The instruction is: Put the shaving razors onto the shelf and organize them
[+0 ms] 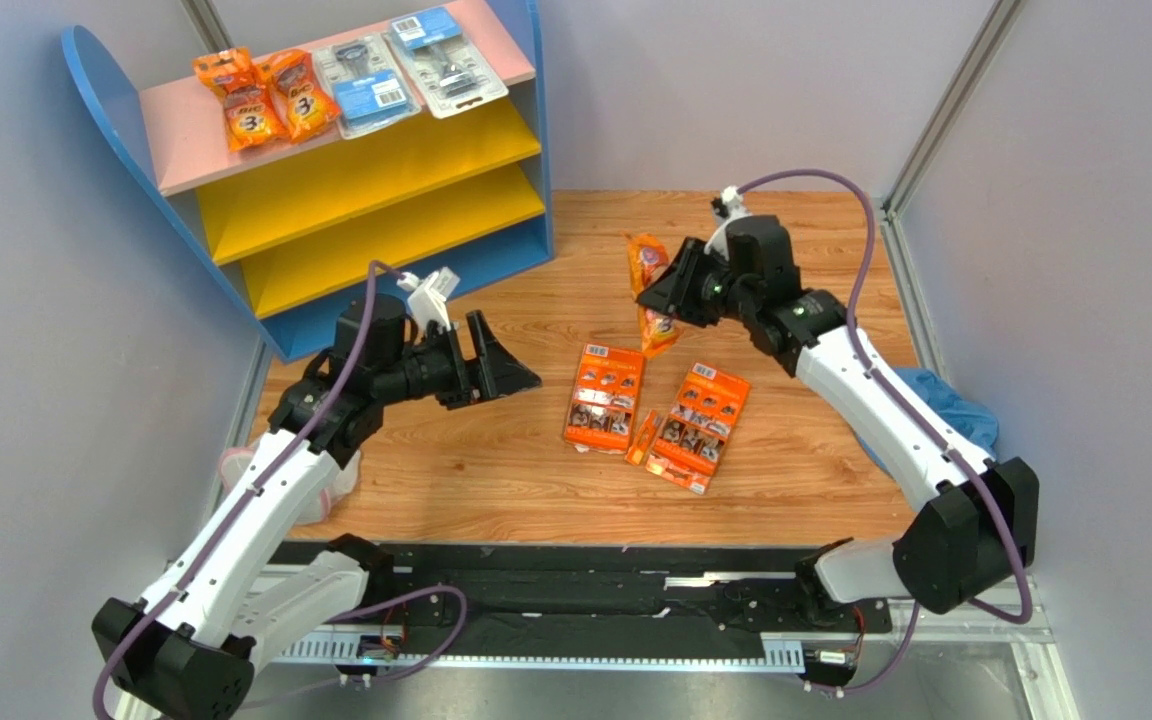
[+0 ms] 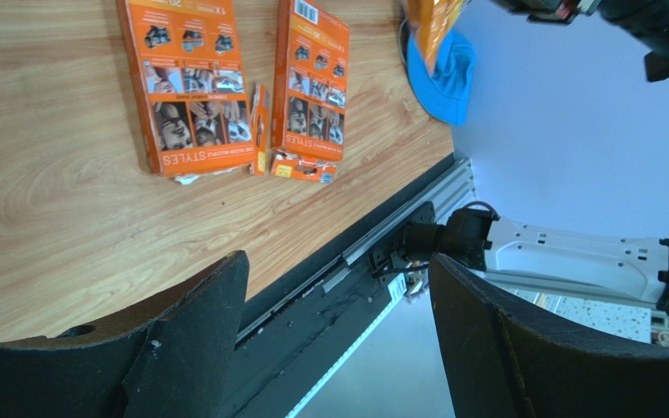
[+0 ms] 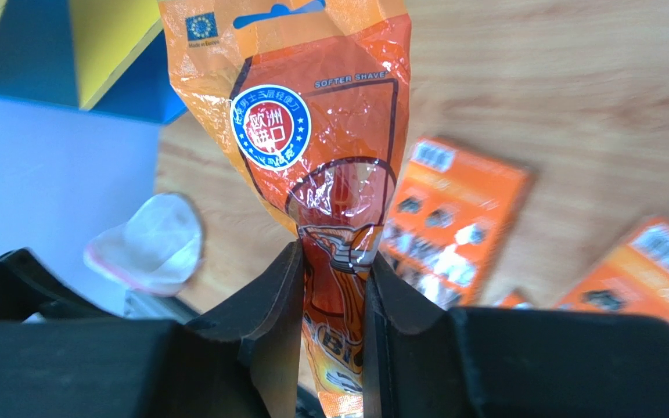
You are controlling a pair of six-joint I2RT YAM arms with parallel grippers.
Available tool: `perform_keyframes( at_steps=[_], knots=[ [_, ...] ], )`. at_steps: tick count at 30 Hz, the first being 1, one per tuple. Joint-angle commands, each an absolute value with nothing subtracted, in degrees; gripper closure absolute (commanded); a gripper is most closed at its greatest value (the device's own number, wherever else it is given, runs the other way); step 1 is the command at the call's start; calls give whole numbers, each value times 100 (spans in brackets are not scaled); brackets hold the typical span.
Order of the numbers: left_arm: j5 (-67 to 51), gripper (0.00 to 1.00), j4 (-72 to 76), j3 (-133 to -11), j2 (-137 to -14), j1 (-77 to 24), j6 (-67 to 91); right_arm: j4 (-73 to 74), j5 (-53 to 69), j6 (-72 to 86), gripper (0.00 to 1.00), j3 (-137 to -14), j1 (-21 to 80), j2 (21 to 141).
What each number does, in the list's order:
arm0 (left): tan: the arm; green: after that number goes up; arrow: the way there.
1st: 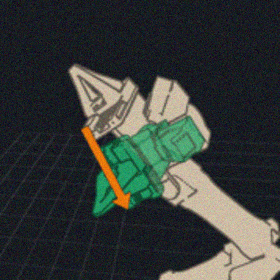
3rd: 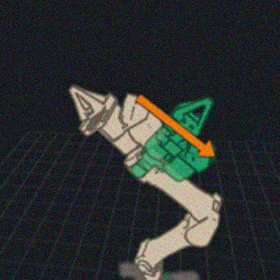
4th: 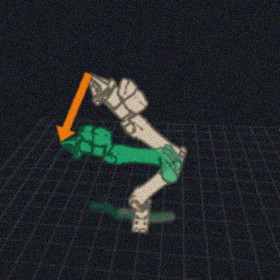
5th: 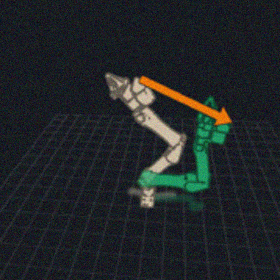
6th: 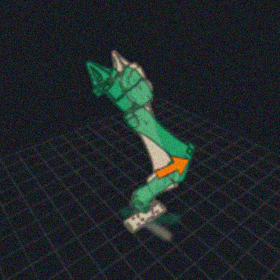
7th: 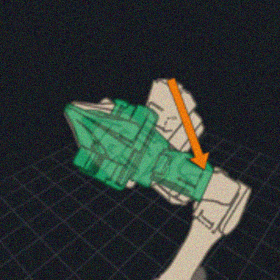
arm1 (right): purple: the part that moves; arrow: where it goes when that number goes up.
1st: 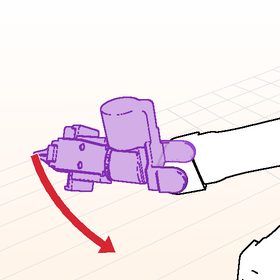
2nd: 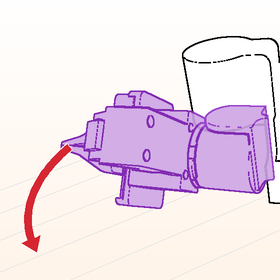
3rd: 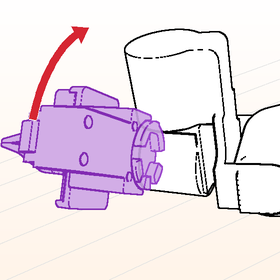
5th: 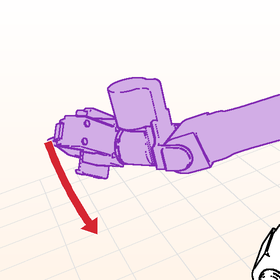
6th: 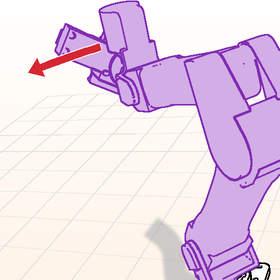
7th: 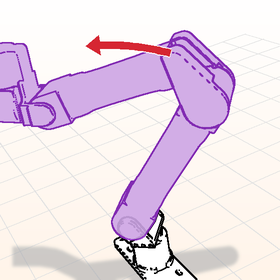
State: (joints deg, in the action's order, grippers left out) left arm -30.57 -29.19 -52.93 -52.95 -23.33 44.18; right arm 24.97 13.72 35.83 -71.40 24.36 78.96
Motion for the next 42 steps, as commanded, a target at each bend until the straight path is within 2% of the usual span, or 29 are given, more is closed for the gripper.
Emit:
perform_keyframes(
  at_steps=[1, 6, 12, 15, 17, 20, 32, 42],
  knots=[
    [-2288, 16, -2470, -5633, -5265, -2951, 4720, 1278, 968, 4824, 100, -6654, 2882, 7533],
    [-1705, 17, -2312, -5757, -5282, -3524, 4790, 309, 695, 5536, 100, -5846, 3102, 6989],
    [-1372, 18, -2057, -5625, -5519, -3902, 4869, 44, 352, 6038, 100, -5564, 3234, 6662],
    [-950, 23, -1934, -5660, -5651, -4200, 4817, -130, 334, 6196, 100, -5546, 3287, 6583],
    [-442, 27, -1960, -5800, -5739, -4490, 4642, -167, 413, 6301, 100, -5555, 3296, 6583],
    [421, 27, -2074, -6072, -5844, -4974, 4307, -158, 553, 6381, 100, -5555, 3305, 6548],
    [905, 27, -1573, -6398, -6512, -5300, 4157, -88, 694, 6548, 100, -5432, 3305, 6275],
    [809, 28, -1143, -6609, -6680, -5458, 3815, -35, 817, 6583, 100, -5458, 3287, 6293]
  ],
)
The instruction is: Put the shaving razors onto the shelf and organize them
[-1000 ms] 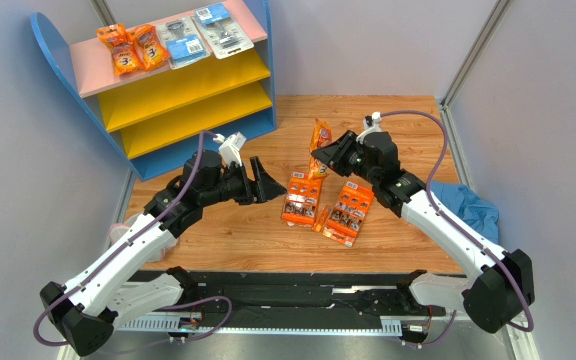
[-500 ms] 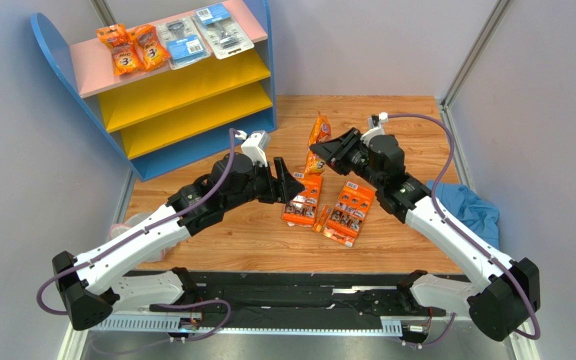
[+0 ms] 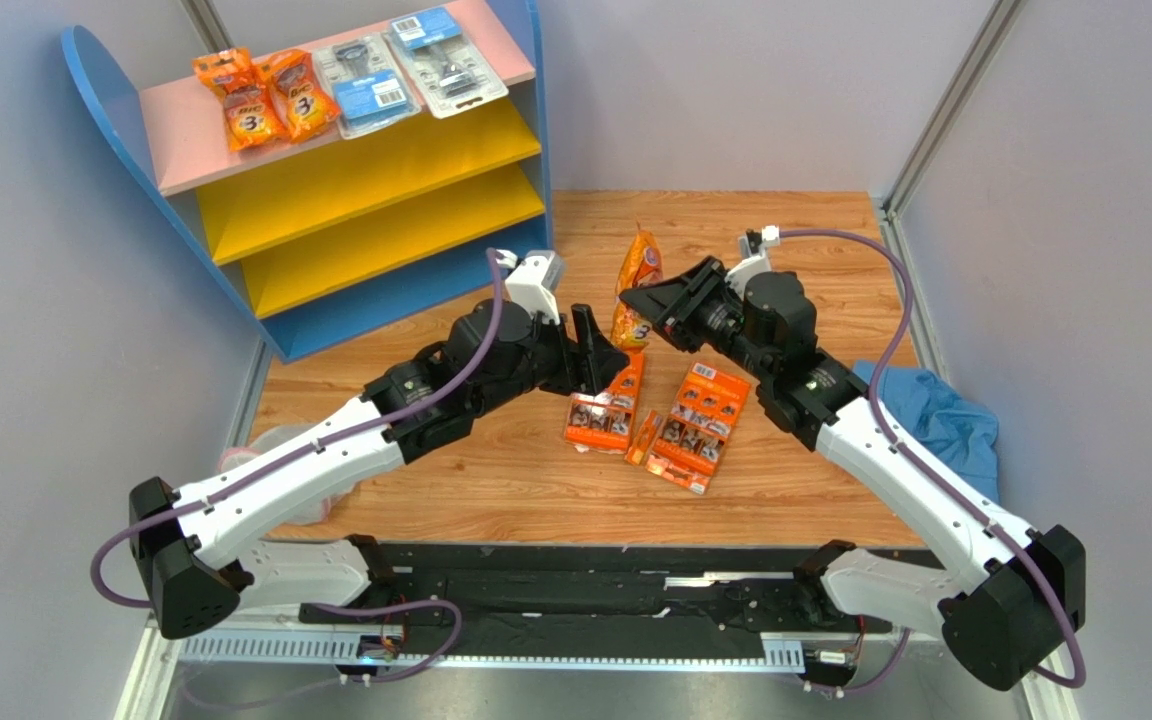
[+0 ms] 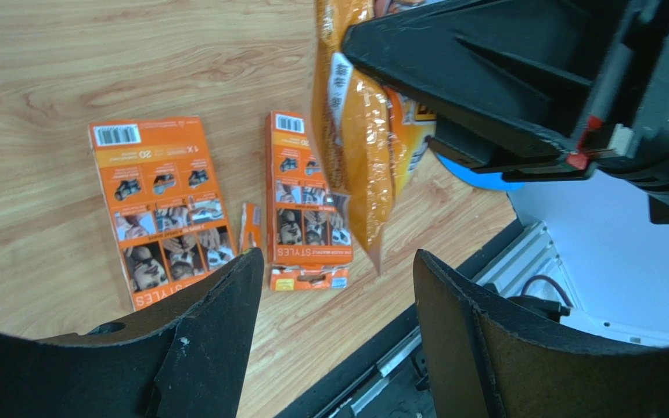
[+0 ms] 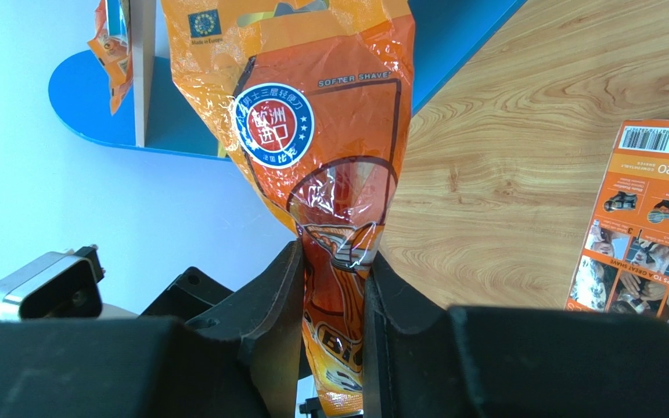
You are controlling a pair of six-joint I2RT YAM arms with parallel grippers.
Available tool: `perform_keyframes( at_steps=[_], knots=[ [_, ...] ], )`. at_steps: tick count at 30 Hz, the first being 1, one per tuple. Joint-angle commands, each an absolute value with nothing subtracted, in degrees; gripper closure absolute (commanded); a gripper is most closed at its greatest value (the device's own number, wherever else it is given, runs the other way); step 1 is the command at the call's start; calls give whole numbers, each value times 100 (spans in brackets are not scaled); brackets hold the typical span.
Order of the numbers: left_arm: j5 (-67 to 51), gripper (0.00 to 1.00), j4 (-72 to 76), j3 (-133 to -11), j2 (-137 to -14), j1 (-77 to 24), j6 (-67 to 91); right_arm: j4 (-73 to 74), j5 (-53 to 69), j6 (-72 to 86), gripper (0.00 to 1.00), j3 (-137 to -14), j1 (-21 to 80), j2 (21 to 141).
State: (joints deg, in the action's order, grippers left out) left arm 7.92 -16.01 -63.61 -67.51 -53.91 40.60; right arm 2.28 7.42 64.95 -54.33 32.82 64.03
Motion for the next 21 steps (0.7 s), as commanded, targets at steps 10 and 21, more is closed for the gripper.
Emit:
perform_keyframes(
  at_steps=[10, 21],
  knots=[
    [607, 35, -835, -6715, -7136, -5467, 3858, -141, 1213, 6750, 100, -5458, 3305, 6398],
    [562, 84, -659, -6522, -7111, -5476, 3929, -44, 1301, 6829, 100, -5484, 3305, 6267]
  ],
)
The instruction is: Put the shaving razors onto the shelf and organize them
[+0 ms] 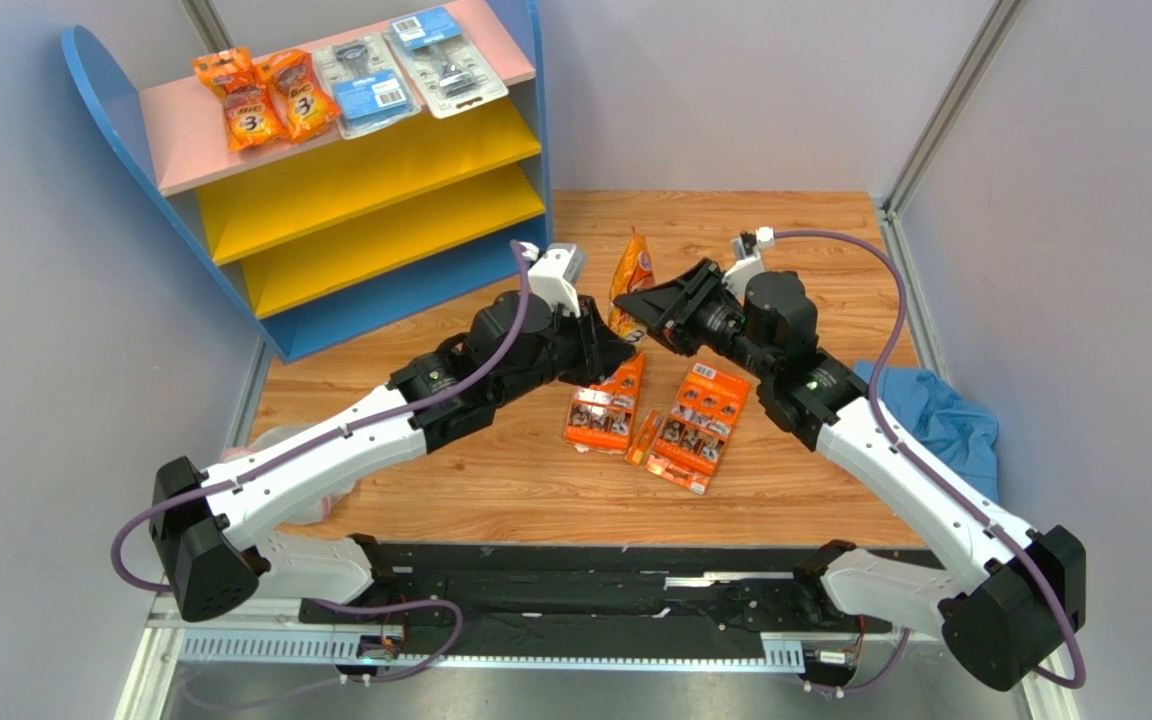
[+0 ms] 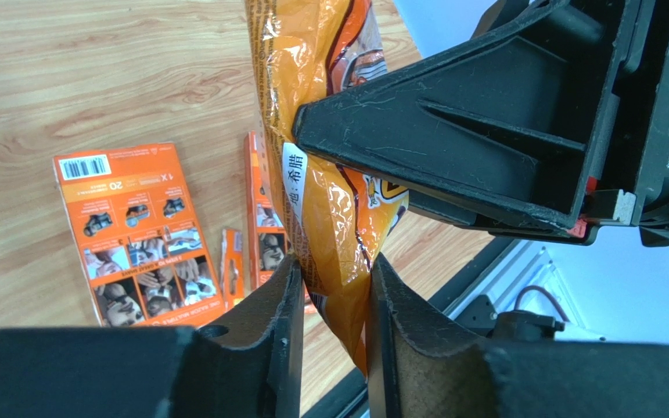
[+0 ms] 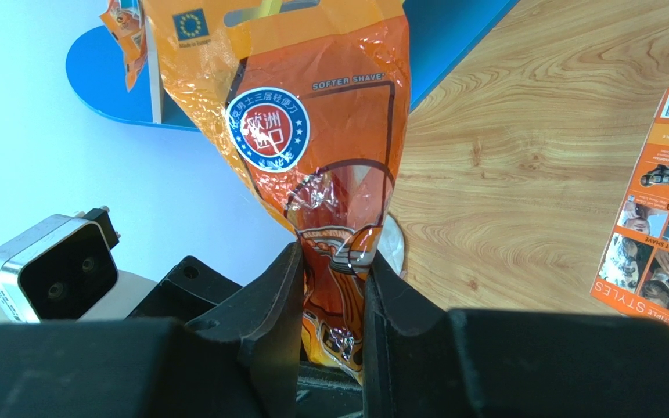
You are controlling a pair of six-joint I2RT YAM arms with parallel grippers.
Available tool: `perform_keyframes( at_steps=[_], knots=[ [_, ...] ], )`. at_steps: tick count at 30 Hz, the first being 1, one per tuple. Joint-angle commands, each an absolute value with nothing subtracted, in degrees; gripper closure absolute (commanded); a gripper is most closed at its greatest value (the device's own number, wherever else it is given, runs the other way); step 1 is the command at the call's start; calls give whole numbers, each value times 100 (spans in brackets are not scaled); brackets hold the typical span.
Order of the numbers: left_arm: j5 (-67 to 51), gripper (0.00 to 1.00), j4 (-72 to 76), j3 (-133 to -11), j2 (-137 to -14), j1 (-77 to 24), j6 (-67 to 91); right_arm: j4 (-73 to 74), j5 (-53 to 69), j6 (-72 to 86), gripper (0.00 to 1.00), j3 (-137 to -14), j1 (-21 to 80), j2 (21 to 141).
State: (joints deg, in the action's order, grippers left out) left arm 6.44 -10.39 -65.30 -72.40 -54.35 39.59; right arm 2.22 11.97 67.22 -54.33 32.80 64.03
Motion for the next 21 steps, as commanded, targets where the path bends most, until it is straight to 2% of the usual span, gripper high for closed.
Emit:
perform_keyframes(
  at_steps=[1, 2, 3, 7, 10, 11, 14, 17, 21],
  knots=[
    [589, 91, -668, -6495, -7076, -5476, 3946, -53, 1301, 6820, 100, -5493, 3305, 6267],
    [615, 98, -677, -6504, -7058, -5476, 3955, -53, 1301, 6829, 100, -5484, 3305, 6258],
    [676, 100, -772, -6504, -7040, -5476, 3981, -44, 1309, 6829, 100, -5484, 3296, 6258],
    [756, 100, -896, -6460, -6865, -5476, 3999, -79, 1301, 6776, 92, -5423, 3287, 6196],
    [870, 100, -984, -6399, -6654, -5476, 3982, -141, 1266, 6759, 67, -5353, 3296, 6126],
    [905, 100, -1045, -6398, -6601, -5476, 3964, -149, 1266, 6741, 53, -5344, 3296, 6109],
    [1037, 100, -1194, -6460, -6390, -5476, 3859, -79, 1222, 6697, 32, -5344, 3296, 6038],
    [1107, 100, -1361, -6591, -6197, -5475, 3753, -35, 1152, 6601, 21, -5361, 3305, 5898],
    [1186, 100, -1590, -6785, -5986, -5467, 3621, 298, 985, 6478, 15, -5353, 3296, 5608]
  ],
)
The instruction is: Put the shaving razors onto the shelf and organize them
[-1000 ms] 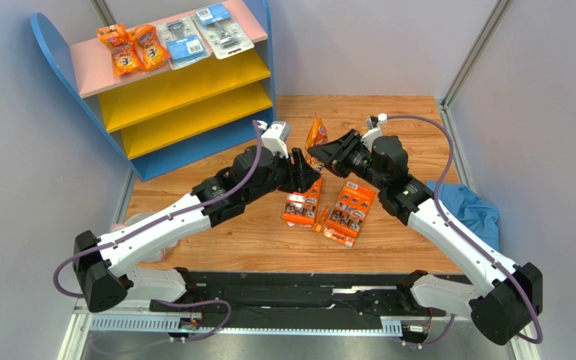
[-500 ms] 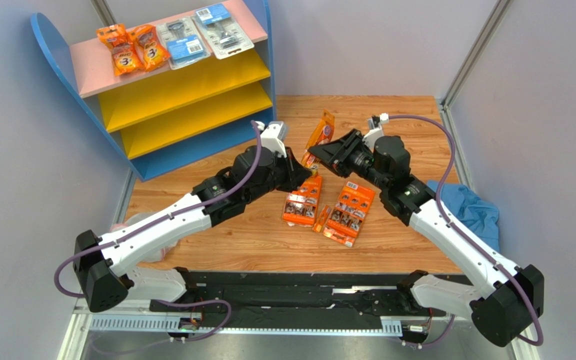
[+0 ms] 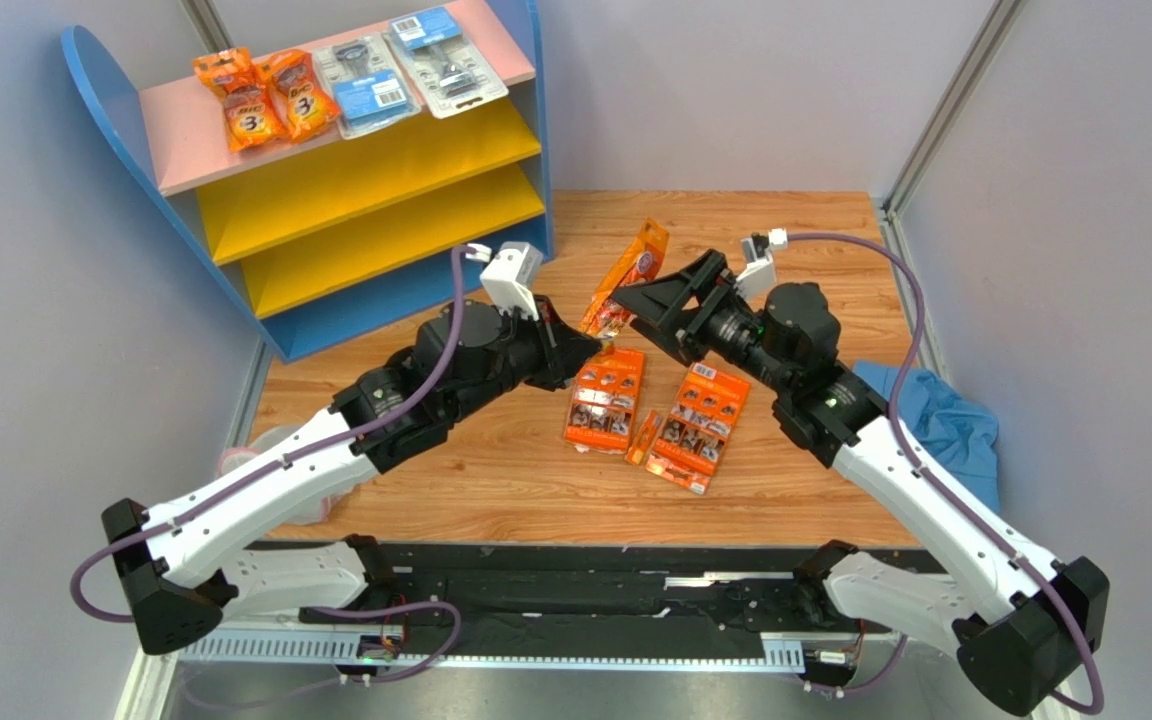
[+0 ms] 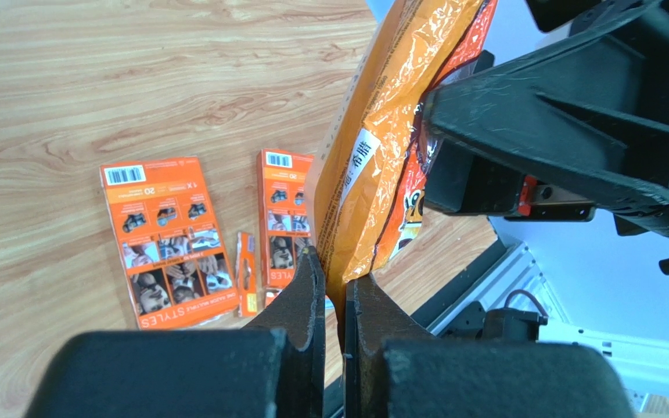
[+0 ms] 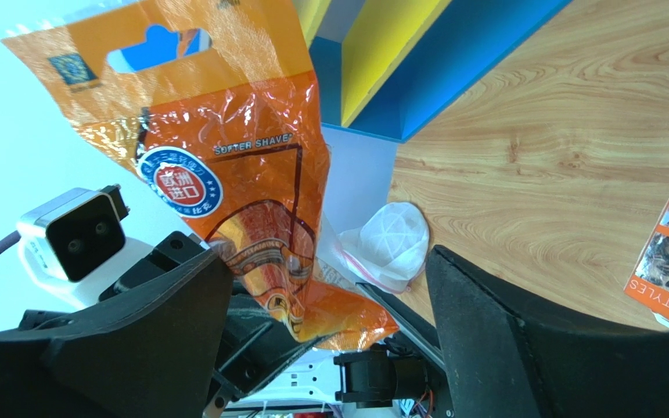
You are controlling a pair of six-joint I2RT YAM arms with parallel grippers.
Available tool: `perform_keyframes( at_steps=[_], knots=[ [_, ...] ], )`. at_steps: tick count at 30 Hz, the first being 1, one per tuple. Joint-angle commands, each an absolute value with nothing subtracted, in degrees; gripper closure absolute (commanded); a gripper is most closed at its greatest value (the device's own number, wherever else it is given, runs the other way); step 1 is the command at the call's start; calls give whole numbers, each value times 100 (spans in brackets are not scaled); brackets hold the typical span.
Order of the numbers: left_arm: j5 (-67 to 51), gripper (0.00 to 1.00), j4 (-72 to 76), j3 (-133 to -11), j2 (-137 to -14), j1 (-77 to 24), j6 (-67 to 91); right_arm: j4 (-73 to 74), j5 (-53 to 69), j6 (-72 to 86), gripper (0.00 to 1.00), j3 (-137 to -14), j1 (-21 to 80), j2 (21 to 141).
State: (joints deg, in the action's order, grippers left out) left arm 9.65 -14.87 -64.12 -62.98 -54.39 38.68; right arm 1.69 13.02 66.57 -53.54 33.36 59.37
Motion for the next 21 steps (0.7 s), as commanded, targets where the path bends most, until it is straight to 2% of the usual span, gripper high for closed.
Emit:
perform_keyframes(
  at_steps=[1, 13, 21],
  knots=[
    [1213, 100, -1643, -6855, -5951, -5467, 3586, 342, 958, 6425, 14, -5335, 3287, 5468],
    [1143, 100, -2960, -7839, -5528, -4703, 3042, 1344, 457, 6161, 12, -5028, 3287, 4219],
    [510, 100, -3831, -9085, -5616, -3482, 2953, 1538, 615, 6153, 12, -4763, 3296, 4096]
  ],
)
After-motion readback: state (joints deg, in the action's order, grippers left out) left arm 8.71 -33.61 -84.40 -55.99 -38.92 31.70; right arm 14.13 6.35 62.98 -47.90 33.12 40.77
